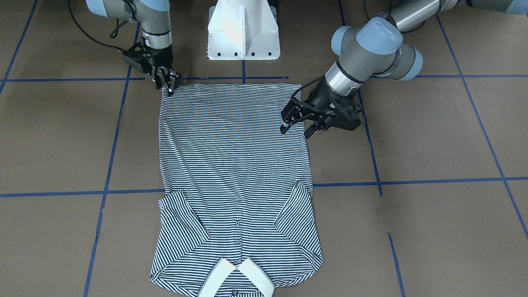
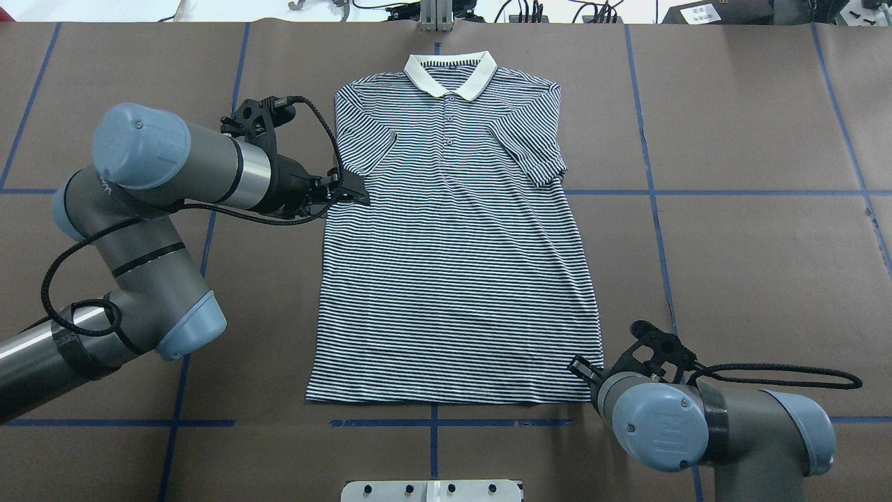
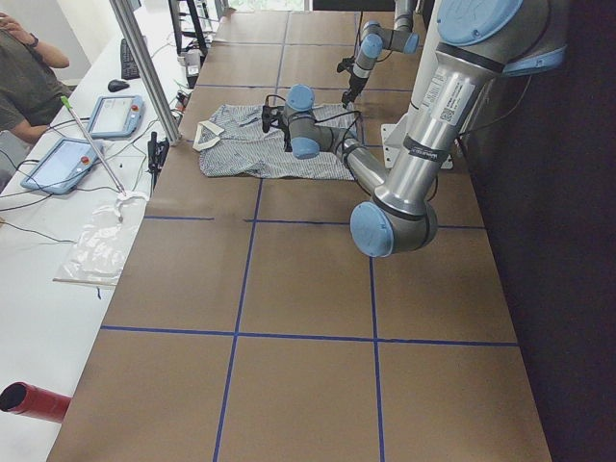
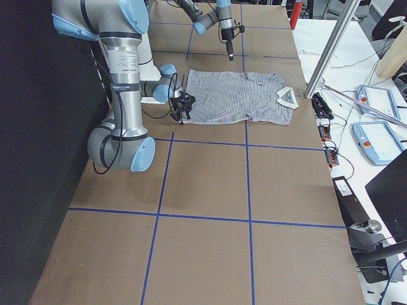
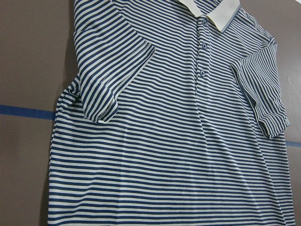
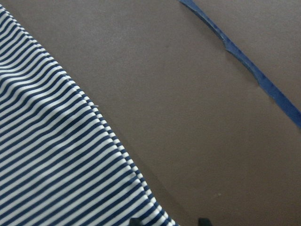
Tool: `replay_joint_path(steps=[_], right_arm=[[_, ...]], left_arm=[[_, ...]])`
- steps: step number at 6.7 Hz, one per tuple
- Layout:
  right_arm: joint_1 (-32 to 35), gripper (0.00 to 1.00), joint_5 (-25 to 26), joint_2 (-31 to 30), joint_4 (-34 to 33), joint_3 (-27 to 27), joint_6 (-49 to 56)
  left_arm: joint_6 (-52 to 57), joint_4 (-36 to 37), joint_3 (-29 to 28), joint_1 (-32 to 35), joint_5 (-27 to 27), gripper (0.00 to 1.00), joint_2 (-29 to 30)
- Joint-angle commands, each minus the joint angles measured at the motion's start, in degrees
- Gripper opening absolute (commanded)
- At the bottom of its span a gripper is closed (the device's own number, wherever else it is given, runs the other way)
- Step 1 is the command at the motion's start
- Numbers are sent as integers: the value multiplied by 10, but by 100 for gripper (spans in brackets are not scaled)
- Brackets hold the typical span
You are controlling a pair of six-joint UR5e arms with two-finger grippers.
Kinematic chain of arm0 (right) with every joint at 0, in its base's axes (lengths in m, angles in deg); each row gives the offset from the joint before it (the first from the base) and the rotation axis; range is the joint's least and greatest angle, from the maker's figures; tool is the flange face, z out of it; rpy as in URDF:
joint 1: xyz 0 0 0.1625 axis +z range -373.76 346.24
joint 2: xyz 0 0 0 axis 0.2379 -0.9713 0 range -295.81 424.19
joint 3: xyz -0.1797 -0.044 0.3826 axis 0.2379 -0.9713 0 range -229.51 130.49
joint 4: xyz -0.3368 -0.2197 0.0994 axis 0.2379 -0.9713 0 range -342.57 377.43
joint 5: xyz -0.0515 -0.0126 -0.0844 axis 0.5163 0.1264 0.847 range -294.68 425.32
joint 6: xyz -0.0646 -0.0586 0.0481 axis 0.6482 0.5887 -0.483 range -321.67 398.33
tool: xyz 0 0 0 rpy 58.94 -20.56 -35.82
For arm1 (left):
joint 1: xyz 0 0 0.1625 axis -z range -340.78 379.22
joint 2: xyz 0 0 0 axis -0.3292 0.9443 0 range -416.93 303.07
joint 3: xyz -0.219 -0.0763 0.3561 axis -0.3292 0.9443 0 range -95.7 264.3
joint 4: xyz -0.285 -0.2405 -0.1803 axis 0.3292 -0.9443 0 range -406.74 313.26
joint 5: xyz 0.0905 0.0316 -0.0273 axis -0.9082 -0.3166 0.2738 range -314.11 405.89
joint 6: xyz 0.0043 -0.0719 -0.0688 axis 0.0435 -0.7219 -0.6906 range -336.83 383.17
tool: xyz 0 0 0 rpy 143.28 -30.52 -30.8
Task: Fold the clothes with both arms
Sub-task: 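Move both grippers to the hem corners nearest the robot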
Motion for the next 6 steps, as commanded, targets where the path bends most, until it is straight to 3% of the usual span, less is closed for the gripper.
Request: replay_joint_path(steps=[1,4,5,6], right_arm=[[-6,0,-2,0,0,0,-4],[-5,0,-5,-7,0,41,-4],[-5,0,-8,-16,0,64,-4],[-4,0,-8,-15,0,65,-3]], left_arm=[[0,0,0,0,0,83,1],[-40,7,11,-2,-18,83,1],[-104,18,47,-71,-113,83,-29],[-112,104,120,-137,-208,82,-67]])
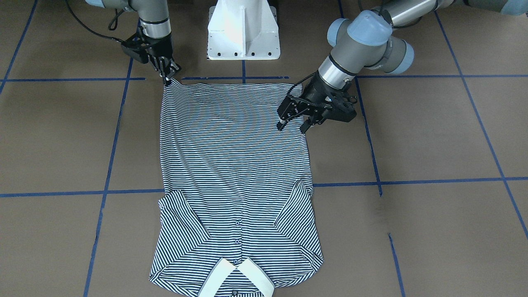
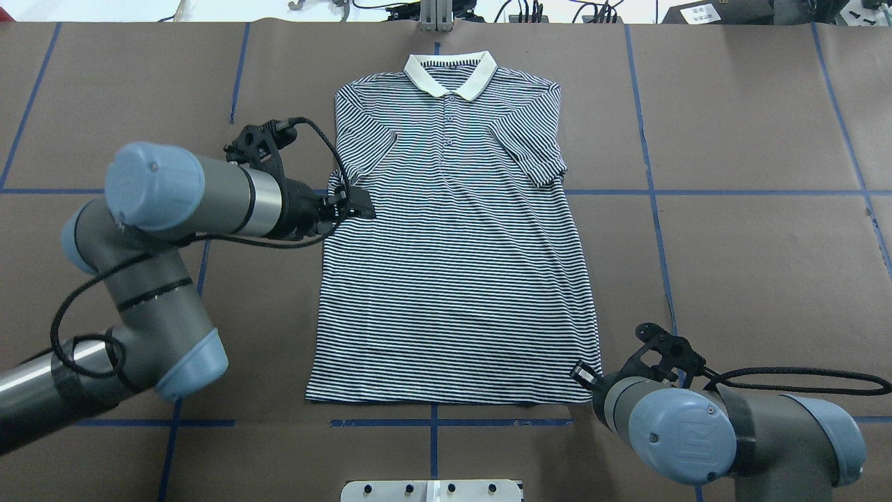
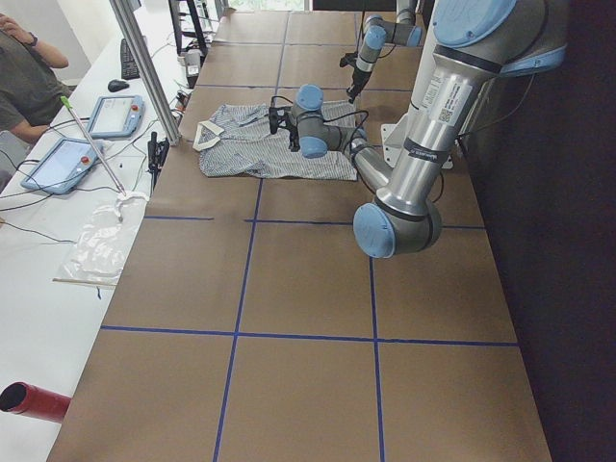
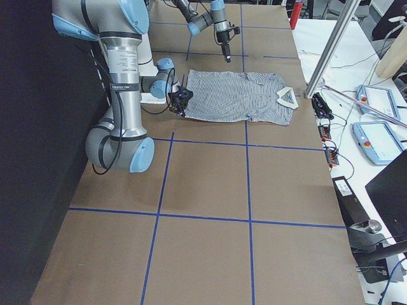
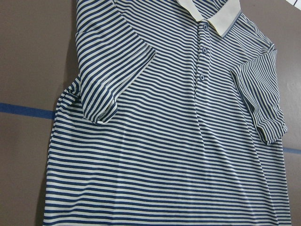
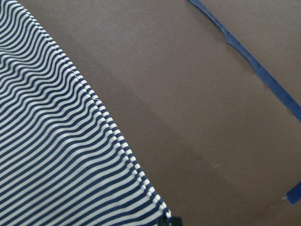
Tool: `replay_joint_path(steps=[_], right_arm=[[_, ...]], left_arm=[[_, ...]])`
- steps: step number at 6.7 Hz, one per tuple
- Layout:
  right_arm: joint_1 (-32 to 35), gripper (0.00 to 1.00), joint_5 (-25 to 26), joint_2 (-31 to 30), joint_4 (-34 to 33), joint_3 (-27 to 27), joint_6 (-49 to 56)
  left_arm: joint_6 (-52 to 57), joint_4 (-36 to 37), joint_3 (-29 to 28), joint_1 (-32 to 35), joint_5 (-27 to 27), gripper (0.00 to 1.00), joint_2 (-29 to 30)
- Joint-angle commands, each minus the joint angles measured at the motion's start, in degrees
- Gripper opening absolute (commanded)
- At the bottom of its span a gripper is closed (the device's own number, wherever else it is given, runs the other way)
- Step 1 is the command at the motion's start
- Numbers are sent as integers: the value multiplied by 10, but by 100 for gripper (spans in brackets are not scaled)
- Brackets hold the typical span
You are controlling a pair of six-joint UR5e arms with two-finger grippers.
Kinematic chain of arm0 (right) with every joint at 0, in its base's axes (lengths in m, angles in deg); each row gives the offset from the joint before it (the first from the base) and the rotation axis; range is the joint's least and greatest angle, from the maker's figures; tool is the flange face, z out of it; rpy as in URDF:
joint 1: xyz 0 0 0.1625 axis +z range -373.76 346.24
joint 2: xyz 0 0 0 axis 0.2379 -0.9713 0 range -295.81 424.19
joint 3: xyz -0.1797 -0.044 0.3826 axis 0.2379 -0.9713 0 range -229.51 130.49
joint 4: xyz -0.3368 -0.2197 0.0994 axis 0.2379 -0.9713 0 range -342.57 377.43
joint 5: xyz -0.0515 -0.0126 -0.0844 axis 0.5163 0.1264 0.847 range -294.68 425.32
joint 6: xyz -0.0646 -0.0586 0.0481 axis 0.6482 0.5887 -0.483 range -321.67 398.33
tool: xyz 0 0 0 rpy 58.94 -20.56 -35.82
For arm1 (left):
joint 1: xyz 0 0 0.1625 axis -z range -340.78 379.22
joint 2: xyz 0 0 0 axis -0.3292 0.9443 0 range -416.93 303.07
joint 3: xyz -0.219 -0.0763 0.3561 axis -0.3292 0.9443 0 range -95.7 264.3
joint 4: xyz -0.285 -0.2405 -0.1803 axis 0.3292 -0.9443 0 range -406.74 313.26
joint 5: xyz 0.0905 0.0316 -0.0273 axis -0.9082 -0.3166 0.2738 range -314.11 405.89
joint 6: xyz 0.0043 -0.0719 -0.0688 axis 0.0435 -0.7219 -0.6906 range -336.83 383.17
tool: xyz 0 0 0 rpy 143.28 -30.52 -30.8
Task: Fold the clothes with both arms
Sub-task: 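Move both grippers to the hem corners nearest the robot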
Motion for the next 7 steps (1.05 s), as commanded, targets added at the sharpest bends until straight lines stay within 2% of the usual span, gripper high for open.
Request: replay_joint_path(steps=[1,2,4,7], right_arm=[[1,0,-1,-3,0,11,2],[0,0,-1,-3,0,10,2],[0,0,-1,-4,0,10,2],[0,0,-1,-3,0,10,2]], left_arm=[[-55,122,116,-112,-109,81,-85],[-109,126,122,-166,-148,77,-114],[-114,142,105,-208,-160,74,-116],[-114,145,107,-211,-159,70,-120]])
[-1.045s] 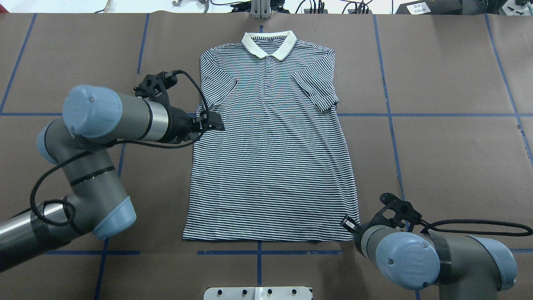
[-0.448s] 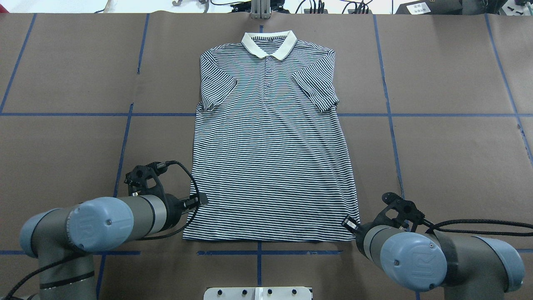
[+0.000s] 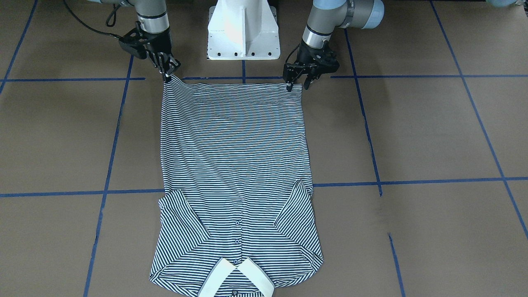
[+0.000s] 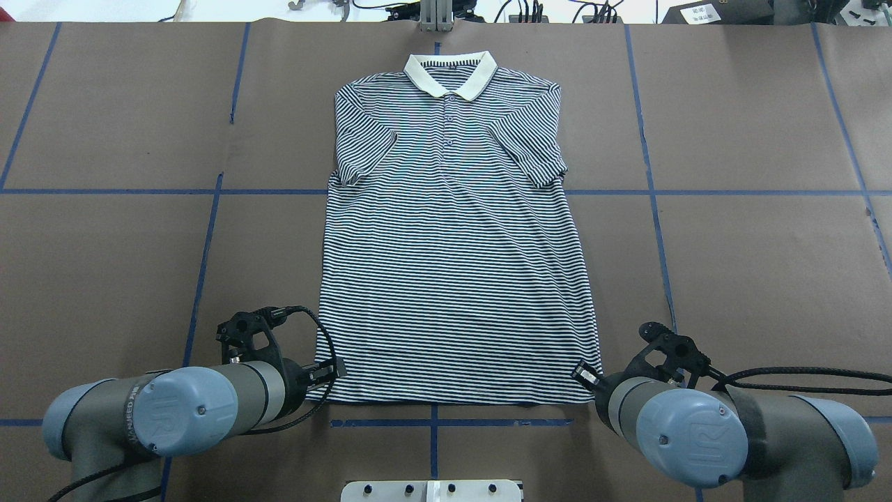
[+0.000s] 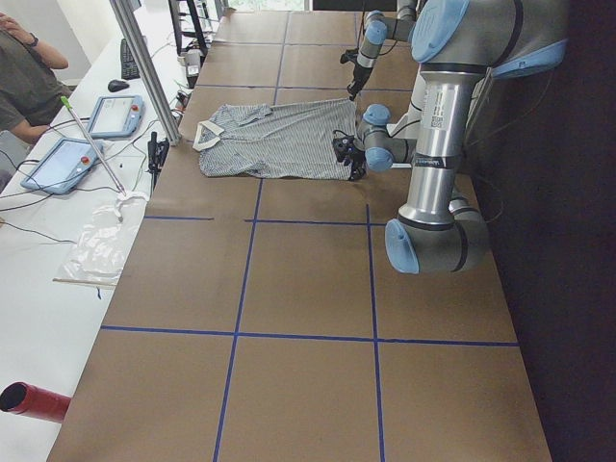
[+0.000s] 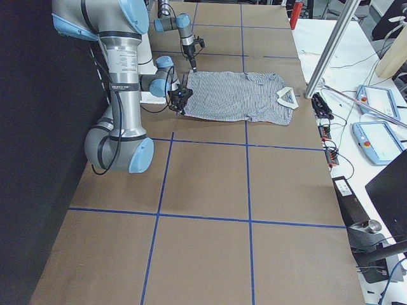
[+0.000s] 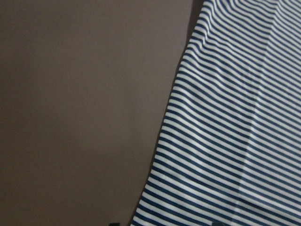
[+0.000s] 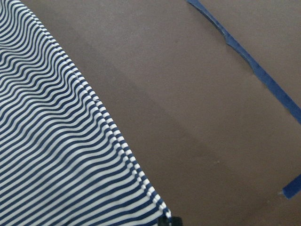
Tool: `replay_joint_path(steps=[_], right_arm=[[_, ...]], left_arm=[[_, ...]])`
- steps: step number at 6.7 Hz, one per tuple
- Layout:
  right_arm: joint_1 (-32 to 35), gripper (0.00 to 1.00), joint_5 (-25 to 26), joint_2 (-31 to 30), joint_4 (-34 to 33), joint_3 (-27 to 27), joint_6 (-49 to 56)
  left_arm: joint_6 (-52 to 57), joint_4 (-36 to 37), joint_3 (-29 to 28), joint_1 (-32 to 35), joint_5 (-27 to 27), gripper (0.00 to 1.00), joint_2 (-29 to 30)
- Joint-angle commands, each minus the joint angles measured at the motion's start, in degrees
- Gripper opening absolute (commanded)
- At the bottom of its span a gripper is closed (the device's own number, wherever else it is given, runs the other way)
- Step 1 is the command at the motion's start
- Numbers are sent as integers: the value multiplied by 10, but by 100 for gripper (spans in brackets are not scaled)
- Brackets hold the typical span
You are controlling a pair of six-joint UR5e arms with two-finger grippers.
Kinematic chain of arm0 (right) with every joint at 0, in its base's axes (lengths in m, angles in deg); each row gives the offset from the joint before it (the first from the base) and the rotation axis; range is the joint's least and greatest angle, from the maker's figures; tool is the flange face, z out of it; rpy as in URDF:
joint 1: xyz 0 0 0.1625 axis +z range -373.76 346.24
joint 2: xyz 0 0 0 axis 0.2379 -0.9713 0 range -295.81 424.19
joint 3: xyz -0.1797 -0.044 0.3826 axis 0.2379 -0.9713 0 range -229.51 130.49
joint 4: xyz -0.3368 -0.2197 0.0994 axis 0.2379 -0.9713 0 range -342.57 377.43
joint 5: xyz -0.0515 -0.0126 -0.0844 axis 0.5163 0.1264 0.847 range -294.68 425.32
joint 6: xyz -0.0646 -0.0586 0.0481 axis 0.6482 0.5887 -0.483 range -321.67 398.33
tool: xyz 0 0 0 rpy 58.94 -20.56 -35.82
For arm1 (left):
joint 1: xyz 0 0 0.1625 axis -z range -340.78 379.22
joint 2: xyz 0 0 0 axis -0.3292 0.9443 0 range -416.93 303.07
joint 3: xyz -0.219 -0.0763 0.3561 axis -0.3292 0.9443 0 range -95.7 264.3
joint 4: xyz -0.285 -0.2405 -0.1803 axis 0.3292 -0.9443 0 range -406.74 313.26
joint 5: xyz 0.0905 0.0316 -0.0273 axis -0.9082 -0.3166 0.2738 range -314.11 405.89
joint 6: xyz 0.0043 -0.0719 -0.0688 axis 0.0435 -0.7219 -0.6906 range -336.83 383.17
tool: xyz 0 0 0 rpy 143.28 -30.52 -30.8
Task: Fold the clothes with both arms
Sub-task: 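Move both grippers to the hem corners nearest the robot, then grasp the hem corners with both grippers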
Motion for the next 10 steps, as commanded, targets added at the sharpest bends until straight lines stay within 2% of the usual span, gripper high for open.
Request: replay_joint_path(steps=[1,2,4,6,7,9,10], right_arm=[[0,0,0,0,0,0,0],[0,0,0,0,0,0,0],[0,0,-1,5,0,1,0],[-1,0,-3,5,1,1,0],[0,0,-4,6,1,1,0],[0,0,-12,0,1,24,-1],[-1,0,-12,0,1,23,0]], left_arm=[[0,2,0,-2,0,63,-6],[0,4,1,-2,0,52,-7],[0,4,6,-2,1,3,-8],[0,4,9,-1,1,0,-7],[0,15,27,-2,2,0,-11],[-41,96,114,-22,6,0,-13],[-70,98,113,-46,0,0,-16]])
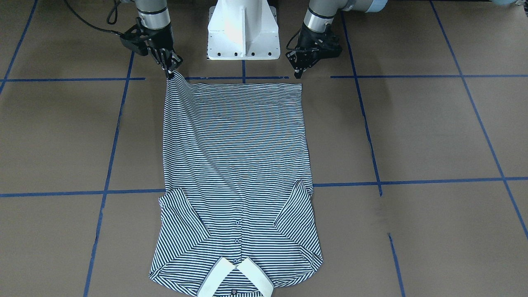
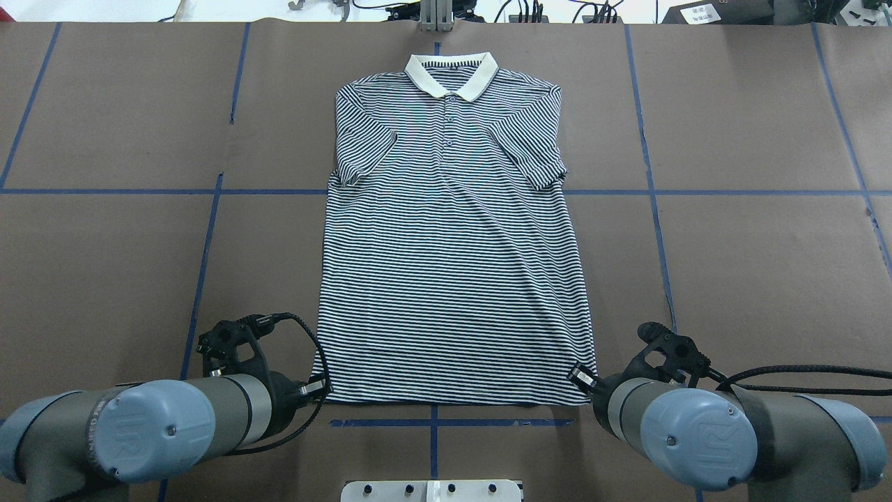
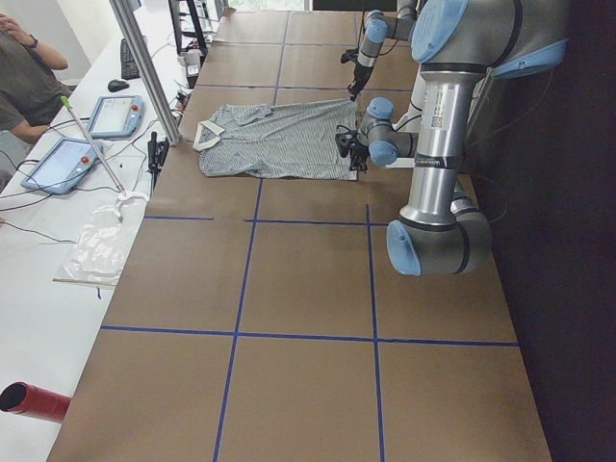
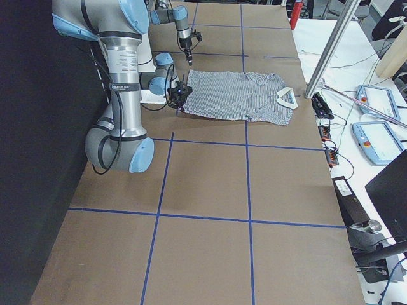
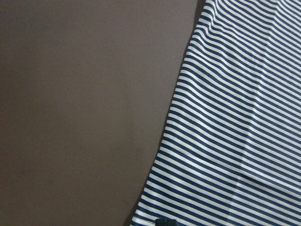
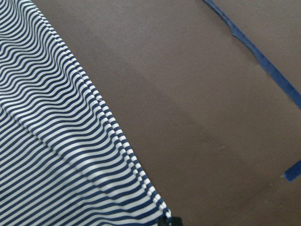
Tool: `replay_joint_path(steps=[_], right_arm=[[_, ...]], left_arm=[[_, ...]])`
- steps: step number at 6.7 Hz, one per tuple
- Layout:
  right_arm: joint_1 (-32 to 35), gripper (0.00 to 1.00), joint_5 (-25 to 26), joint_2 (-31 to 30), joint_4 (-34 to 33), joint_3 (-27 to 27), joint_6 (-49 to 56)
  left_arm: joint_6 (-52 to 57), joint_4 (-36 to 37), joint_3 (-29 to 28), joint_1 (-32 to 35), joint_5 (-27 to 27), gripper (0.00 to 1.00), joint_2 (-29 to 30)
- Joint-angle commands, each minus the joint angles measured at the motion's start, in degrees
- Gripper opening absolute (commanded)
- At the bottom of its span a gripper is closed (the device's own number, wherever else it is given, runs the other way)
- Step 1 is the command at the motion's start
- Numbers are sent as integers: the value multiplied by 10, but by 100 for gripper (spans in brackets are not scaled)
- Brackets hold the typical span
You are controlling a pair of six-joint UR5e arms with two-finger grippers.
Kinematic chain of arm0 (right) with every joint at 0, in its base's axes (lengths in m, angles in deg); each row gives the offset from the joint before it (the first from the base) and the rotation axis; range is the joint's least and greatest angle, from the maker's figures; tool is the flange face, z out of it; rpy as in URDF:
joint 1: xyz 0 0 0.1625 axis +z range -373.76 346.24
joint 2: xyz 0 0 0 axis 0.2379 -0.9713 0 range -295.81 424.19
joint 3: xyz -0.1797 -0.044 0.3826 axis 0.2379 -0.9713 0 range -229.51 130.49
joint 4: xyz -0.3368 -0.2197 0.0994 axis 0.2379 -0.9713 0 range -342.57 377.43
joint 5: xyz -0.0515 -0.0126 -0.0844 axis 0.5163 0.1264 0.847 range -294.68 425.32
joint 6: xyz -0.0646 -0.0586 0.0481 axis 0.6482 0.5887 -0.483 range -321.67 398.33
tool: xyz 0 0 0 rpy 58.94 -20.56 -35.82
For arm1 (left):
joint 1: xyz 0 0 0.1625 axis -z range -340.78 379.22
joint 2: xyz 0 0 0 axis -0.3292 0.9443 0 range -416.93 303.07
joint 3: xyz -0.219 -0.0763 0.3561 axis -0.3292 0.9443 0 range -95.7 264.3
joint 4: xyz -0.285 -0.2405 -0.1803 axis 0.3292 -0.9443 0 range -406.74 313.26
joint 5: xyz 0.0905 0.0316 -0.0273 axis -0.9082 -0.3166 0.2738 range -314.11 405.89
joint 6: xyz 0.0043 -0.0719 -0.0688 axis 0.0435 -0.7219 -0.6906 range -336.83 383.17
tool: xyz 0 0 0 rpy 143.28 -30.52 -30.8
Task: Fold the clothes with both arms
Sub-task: 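Grasp the hem corners with both grippers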
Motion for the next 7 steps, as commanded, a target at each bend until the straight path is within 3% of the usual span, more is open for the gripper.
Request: replay_joint_path(steps=[1,3,4,7], right_arm=[[0,0,-1,-4,0,2,0],[-1,0,-1,-5,0,0,0],[-1,0,-1,-5,0,-1,0],[-2,0,-1,-5,0,-4,0]], left_arm=[[-31,18,11,-26,-5,17,-3],[30,17,-20,-14,-4,43,5],[52,14,-40,-6,-2,48,9],[54,12,-48,0,-2,48,10]])
